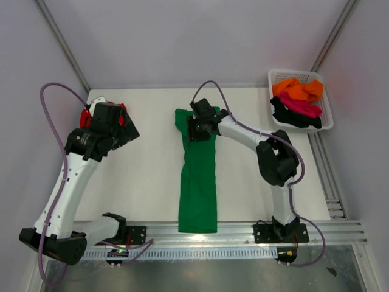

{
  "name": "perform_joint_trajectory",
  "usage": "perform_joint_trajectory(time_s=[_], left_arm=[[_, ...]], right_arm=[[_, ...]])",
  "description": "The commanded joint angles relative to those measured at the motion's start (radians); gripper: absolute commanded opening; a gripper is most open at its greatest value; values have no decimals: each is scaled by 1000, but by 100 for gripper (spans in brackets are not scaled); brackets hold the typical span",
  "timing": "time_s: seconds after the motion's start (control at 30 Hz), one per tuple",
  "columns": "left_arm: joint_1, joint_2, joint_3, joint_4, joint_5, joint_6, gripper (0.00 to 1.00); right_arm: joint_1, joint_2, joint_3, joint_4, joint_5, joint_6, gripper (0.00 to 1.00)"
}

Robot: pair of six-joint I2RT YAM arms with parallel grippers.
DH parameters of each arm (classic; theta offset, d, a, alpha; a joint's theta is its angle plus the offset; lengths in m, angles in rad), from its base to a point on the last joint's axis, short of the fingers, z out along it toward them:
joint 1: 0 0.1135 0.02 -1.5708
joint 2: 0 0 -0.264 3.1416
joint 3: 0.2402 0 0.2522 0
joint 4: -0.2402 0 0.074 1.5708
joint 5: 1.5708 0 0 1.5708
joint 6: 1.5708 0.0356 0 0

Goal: Fold and stack the t-shirts
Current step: Rotate the tshirt 90 degrees

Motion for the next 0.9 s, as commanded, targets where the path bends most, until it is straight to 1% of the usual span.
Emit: perform_joint_trajectory(time_s=[0.0,0.07,0.13,0.2,0.53,0.73,0.83,0.87], left_arm=[[2,-25,-9,27,-22,27,95],[2,-25,-9,23,-32,30,95],[0,-25,-3,17,-39,36,95],[2,-25,5,12,-55,44,95],[2,-16,44,-5,-72,47,95],[2,-13,74,-23,-96,53,95],[2,-3,97,-32,-102,56,95],[2,0,106,-34,-99,55,95]], right_arm=[[-22,65,86,0,74,-31,50],[-29,114,154,-7,77,-34,50],[-38,163,224,-44,112,-34,50],[-40,180,248,-50,119,-42,50],[-81,274,283,-44,97,-32,50],[-95,298,284,-35,97,-28,50],[-103,312,317,-58,97,-32,50],[-104,329,353,-79,61,-38,50]])
